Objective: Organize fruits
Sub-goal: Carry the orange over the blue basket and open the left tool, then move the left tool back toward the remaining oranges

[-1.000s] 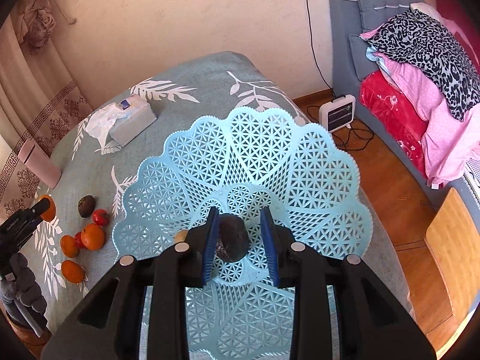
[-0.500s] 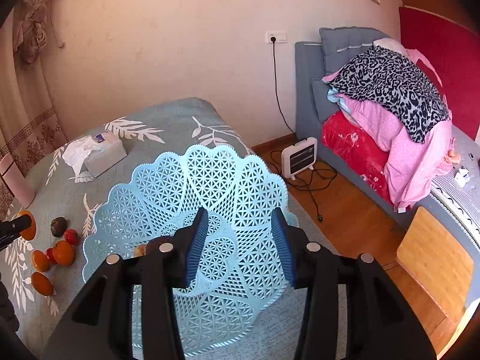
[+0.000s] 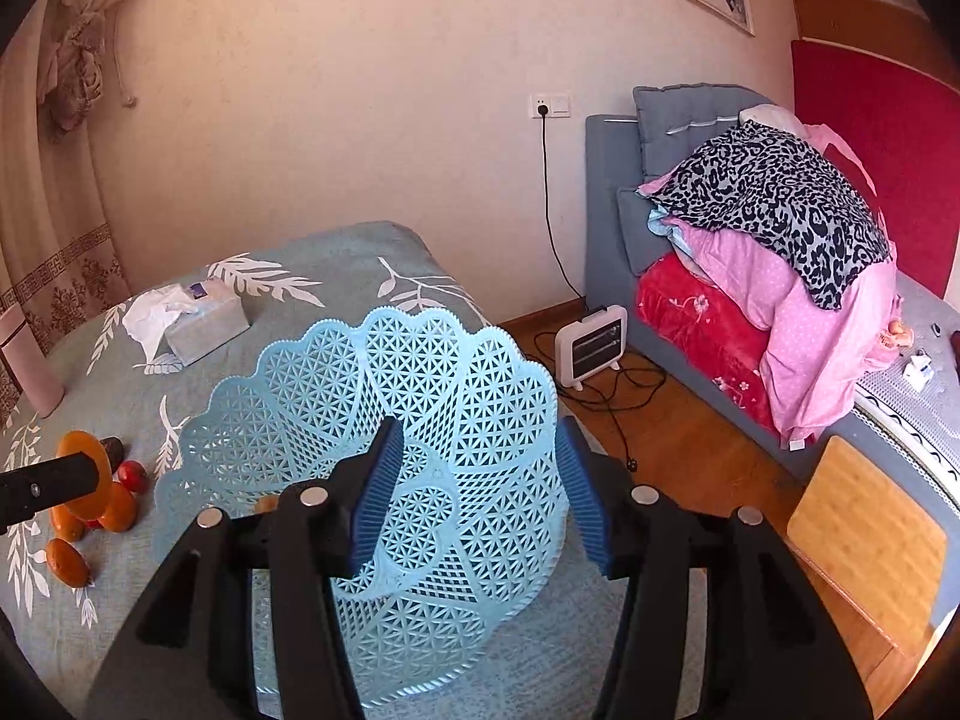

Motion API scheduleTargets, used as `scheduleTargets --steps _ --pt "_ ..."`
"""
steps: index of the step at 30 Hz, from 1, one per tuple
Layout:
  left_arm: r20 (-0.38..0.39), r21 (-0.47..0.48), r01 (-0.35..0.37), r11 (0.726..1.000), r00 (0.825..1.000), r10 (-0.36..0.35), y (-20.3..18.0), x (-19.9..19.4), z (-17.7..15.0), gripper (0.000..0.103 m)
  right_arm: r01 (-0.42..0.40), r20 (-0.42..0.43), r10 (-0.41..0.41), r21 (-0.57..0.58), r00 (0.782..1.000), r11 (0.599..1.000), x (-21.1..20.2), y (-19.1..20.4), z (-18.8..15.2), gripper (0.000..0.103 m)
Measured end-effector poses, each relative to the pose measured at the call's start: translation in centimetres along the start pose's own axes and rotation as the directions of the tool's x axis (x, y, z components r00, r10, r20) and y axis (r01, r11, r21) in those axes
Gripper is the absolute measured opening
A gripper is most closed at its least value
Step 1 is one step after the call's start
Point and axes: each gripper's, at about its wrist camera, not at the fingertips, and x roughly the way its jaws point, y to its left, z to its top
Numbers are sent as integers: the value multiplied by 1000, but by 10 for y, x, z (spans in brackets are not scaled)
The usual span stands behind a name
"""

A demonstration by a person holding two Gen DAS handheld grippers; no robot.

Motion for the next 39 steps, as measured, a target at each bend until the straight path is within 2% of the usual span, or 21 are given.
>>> scheduleTargets --steps 9,10,11,12,13,14,17,26,39 --pt "-63 78 76 994 996 -71 -49 26 -12 38 9 37 -10 36 999 999 -6 -7 1 57" --pt "-60 78 81 994 995 -76 -51 27 -12 40 10 39 -12 38 999 999 -7 -7 1 57" --pt "-55 76 80 994 996 -76 -52 27 -12 46 12 42 -14 38 999 999 -7 -7 0 57" --pt "-46 70 78 995 996 -75 -51 26 -11 64 14 45 -16 38 999 999 -8 -7 0 57" --pt "-30 59 75 995 997 -74 -49 24 -11 77 16 49 -18 37 999 999 -9 -7 0 57" --pt "-13 48 68 997 998 -68 -46 22 -10 79 20 54 -22 35 998 999 -9 -7 -1 57" --pt "6 17 39 999 999 -39 -32 18 -7 80 29 66 -31 30 997 999 -11 -6 -1 68" --pt "44 -57 -79 995 996 81 8 1 -7 81 39 96 -40 10 995 999 -18 1 -3 68" --pt "58 -241 -157 958 983 176 83 -27 -12 83 25 90 -24 -9 996 1000 -19 9 -5 68"
